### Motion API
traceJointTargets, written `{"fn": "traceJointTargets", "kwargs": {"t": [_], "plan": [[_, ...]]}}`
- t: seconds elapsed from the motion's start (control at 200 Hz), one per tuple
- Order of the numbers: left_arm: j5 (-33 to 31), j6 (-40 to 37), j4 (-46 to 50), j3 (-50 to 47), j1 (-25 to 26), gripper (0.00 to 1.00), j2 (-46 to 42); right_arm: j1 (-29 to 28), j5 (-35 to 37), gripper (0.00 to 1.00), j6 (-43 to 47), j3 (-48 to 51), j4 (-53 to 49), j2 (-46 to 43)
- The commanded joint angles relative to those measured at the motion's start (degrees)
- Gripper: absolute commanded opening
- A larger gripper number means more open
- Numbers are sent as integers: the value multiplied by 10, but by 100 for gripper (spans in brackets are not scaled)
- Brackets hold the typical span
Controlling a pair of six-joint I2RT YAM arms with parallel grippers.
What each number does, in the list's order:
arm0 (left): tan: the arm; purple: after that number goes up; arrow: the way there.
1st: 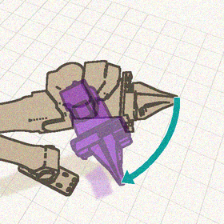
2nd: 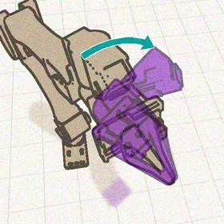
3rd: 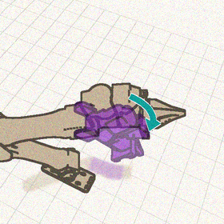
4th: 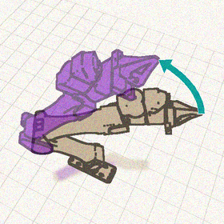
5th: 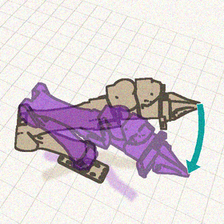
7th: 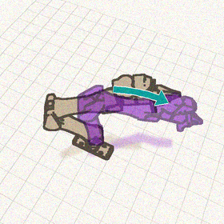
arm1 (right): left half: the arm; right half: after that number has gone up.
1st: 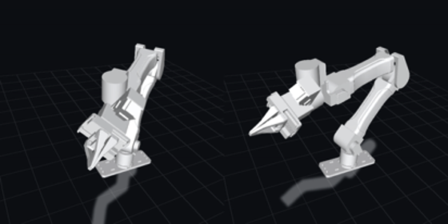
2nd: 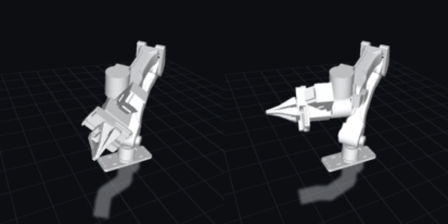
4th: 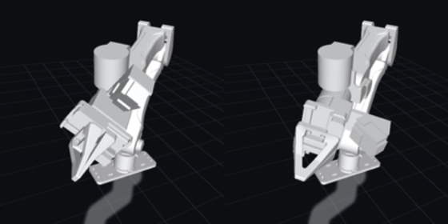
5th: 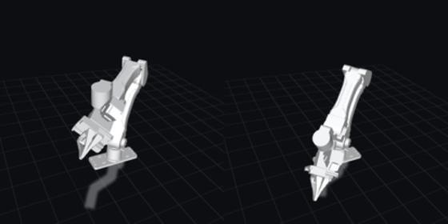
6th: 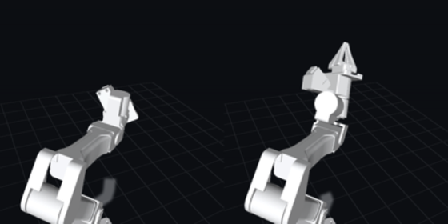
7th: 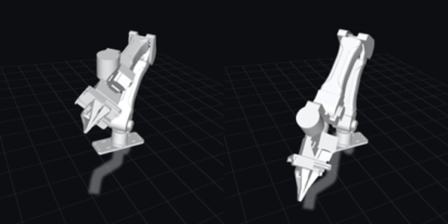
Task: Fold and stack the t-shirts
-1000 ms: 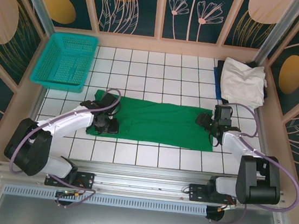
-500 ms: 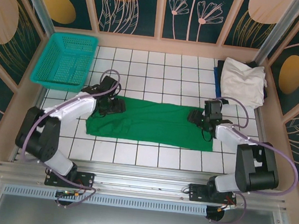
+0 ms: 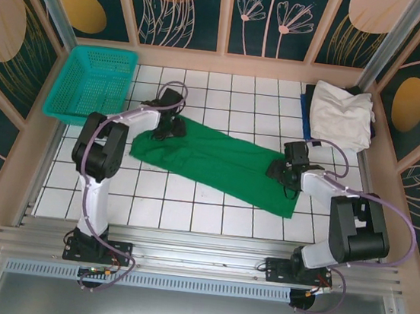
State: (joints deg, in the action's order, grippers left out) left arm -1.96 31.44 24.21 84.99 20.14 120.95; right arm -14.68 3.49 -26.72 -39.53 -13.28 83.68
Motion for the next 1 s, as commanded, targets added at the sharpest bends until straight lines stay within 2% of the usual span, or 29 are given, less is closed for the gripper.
{"fn": "traceJointTargets", "kwargs": {"t": [0.0,0.13,0.295,0.405,0.581,0.756,0.841,0.911,0.996], "plan": [[4,-46,18,84,-2,62,79,-49,38,68,-42,-25,-78,-35],[32,-62,38,224,-3,62,162,-68,74,68,-40,-51,-88,-35],[89,-66,51,379,-3,61,251,-89,64,68,-23,-80,-67,8],[97,-66,69,432,-3,63,256,-111,63,68,-37,-75,-64,43],[55,-65,67,374,-3,68,163,-151,84,68,-78,-50,-84,62],[7,-49,41,233,-3,75,40,-163,78,68,-105,-15,-97,36],[15,-27,8,158,-3,76,2,-193,73,68,-113,-14,-108,25],[52,-7,-38,101,-3,75,-9,-208,74,68,-120,-20,-125,19],[81,11,-60,94,-3,72,19,-225,79,68,-117,-32,-138,8]]}}
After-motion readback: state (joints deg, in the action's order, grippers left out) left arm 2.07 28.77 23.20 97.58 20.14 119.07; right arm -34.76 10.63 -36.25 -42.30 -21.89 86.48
